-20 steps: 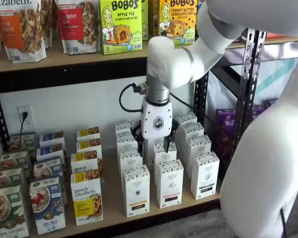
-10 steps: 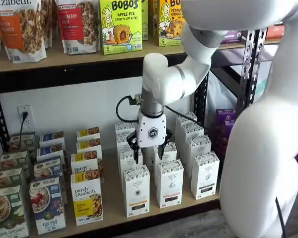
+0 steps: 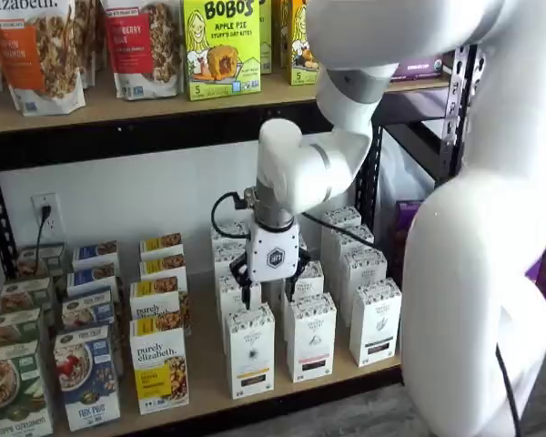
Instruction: Pick up the white box with a yellow strip in the middle, on the bottom shelf, the fourth box from the left
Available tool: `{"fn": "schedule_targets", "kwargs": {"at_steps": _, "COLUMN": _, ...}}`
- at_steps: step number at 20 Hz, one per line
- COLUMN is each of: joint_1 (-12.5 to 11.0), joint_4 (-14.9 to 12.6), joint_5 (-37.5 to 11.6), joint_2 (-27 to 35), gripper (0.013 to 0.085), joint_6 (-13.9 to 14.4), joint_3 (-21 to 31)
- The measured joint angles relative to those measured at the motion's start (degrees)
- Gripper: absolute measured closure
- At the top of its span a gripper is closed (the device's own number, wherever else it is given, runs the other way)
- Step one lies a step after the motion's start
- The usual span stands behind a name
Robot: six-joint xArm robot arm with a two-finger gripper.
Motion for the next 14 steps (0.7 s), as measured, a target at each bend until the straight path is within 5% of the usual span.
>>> {"fn": "schedule_targets", "kwargs": {"at_steps": 3, "joint_1": -0.1, "joint_4": 2.5, "joint_5": -3.0, "joint_2": 3.4, "gripper": 0.013, "joint_6": -2.5, "joint_3": -1.8}}
{"fn": "schedule_targets", "kwargs": {"at_steps": 12, "joint_1": -1.4, "joint_4": -1.0, "joint_5": -4.3, "joint_2": 12.5, "gripper": 0.013, "joint_6": -0.6, "joint_3": -9.8}}
{"fn": "schedule_targets", "kwargs": {"at_steps": 14, "joint_1": -1.4, "joint_4": 0.5, "joint_5": -4.2, "joint_2": 14.2, "gripper": 0.013, "joint_6": -2.1, "joint_3": -11.4}}
